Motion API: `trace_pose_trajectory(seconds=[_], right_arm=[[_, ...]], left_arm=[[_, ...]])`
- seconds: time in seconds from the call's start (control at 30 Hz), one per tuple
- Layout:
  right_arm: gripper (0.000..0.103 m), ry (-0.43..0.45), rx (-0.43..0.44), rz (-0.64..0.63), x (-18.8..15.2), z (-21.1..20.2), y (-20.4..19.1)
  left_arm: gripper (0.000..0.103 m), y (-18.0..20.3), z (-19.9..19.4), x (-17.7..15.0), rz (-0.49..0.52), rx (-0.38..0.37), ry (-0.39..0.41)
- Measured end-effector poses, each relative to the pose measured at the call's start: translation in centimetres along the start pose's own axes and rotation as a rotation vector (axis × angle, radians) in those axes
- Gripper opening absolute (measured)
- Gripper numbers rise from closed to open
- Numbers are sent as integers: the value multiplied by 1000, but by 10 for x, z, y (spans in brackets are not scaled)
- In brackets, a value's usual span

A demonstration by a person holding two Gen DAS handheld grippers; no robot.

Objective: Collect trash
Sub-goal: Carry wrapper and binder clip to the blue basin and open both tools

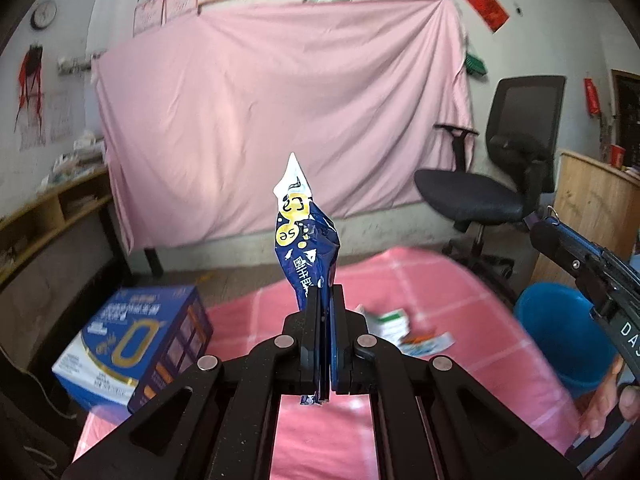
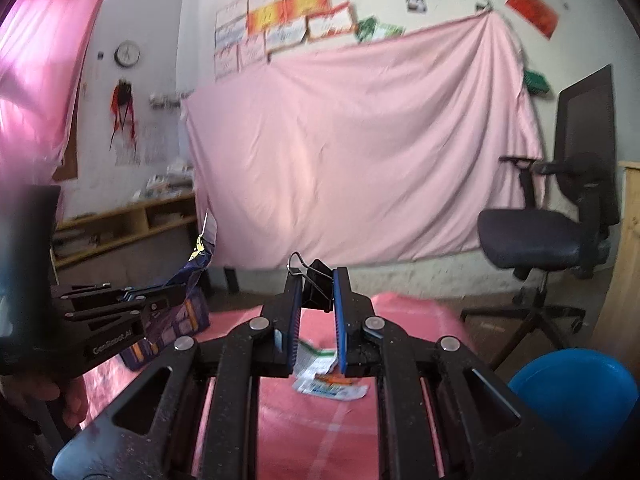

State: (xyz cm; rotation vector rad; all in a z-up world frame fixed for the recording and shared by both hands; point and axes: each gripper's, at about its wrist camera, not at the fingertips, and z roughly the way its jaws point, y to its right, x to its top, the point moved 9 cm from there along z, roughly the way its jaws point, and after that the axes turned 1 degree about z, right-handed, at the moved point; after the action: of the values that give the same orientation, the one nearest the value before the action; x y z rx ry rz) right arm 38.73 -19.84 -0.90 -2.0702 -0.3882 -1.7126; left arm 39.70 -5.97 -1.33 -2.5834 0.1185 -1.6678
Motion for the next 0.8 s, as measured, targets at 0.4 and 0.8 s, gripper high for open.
trace_pose_trajectory(seconds=[0.4,0.8], right_arm=[[42,174,-181,12,34,-70,58],[42,174,-397,72,21,-133,142]], left_arm=[[2,87,-24,41,84,-115,131],[2,201,-23,48,117,-326,159]])
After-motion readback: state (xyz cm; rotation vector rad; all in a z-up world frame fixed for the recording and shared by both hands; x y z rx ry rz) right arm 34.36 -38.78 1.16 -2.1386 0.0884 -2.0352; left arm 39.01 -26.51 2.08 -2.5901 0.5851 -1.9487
